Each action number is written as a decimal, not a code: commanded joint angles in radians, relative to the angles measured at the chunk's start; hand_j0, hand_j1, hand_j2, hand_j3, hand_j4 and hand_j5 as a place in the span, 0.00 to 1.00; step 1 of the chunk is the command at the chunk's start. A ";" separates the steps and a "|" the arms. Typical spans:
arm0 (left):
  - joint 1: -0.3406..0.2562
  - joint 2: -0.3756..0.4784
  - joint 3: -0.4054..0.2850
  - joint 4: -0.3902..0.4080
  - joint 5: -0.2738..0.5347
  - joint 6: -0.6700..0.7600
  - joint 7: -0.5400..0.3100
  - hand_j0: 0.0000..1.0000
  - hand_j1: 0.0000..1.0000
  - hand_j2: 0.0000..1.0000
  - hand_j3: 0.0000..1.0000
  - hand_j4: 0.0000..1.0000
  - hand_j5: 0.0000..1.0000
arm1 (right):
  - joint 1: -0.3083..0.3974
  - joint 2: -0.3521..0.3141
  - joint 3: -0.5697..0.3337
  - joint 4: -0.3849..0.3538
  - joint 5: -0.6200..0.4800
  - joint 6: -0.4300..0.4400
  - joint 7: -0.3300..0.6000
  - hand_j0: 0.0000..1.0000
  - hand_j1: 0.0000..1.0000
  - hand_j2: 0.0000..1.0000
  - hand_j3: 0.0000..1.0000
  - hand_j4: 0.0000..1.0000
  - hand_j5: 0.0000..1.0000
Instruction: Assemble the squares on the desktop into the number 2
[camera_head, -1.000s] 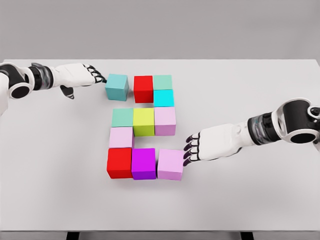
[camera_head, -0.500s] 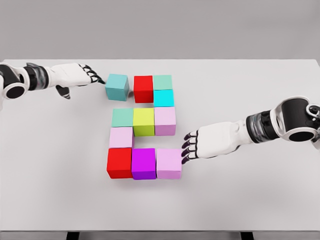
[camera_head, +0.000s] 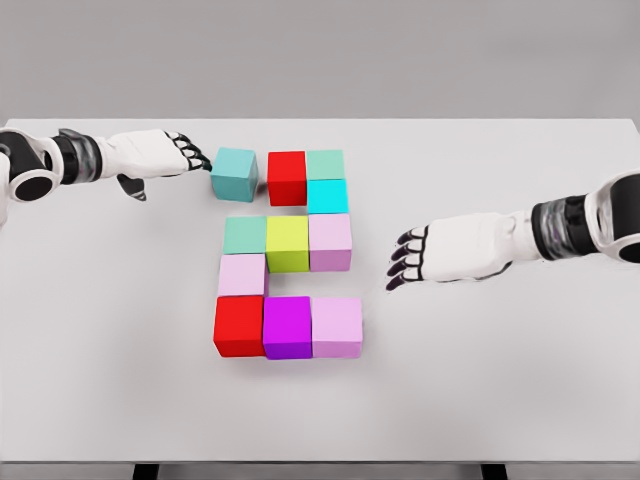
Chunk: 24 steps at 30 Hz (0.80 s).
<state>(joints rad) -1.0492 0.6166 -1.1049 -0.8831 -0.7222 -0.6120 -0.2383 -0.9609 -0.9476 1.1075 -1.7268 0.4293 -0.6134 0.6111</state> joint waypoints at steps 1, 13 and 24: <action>0.000 0.002 -0.003 -0.005 0.004 0.001 0.001 1.00 1.00 1.00 1.00 1.00 1.00 | 0.007 -0.094 -0.195 0.001 -0.099 0.003 0.000 1.00 1.00 1.00 1.00 1.00 1.00; 0.000 0.006 -0.004 -0.020 0.004 0.001 0.001 1.00 1.00 1.00 1.00 1.00 1.00 | 0.585 0.059 -0.825 0.177 -0.753 0.003 0.000 1.00 1.00 1.00 1.00 1.00 1.00; 0.000 0.009 -0.001 -0.007 0.003 0.001 0.001 1.00 1.00 1.00 1.00 1.00 1.00 | 0.728 0.158 -0.934 0.355 -0.644 0.003 0.000 1.00 1.00 1.00 1.00 1.00 1.00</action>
<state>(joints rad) -1.0492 0.6232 -1.1097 -0.8955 -0.7208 -0.6119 -0.2379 -0.2332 -0.7941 0.1802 -1.3833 -0.2126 -0.6136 0.6113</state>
